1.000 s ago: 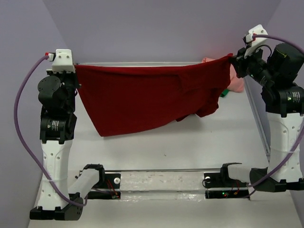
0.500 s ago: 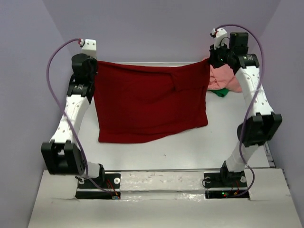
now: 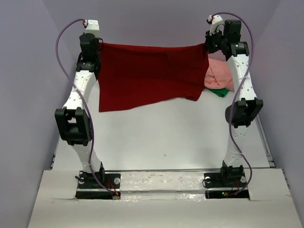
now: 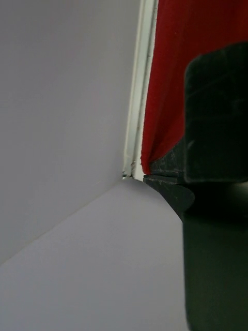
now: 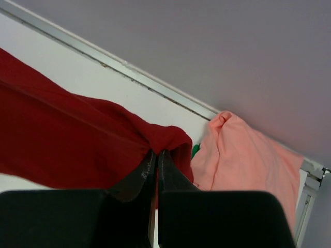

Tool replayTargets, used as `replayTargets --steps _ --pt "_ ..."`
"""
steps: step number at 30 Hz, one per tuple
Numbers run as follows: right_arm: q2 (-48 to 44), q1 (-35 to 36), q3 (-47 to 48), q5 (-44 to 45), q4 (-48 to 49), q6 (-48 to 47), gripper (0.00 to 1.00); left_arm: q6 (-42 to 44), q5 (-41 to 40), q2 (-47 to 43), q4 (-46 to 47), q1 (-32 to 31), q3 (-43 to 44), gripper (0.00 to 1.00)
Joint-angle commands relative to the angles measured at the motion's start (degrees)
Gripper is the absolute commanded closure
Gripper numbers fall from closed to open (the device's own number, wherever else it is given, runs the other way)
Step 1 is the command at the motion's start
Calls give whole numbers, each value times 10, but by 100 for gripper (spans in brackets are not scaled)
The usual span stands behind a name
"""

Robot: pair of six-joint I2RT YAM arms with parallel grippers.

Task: Fold and stack the t-shirts
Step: Flatten out the tshirt

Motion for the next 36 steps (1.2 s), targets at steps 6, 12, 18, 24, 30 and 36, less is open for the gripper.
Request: replayTargets --steps 6,12,18,24,30,36 --pt "-77 -5 32 1 34 4 100 24 -73 -123 70 -9 10 100" --pt "-187 -5 -49 -17 35 2 100 7 -51 -230 18 -19 -15 100" --pt "-335 -5 -99 -25 38 4 100 -12 -9 -327 -49 -23 -12 100" --pt "-537 -5 -315 -50 32 6 100 -4 120 -461 -131 -18 -128 100" --pt "-711 -5 -588 -32 13 -1 100 20 280 -603 -215 0 -302 100" --pt "-758 -21 -647 -43 17 12 100 5 319 -632 -231 24 -304 100"
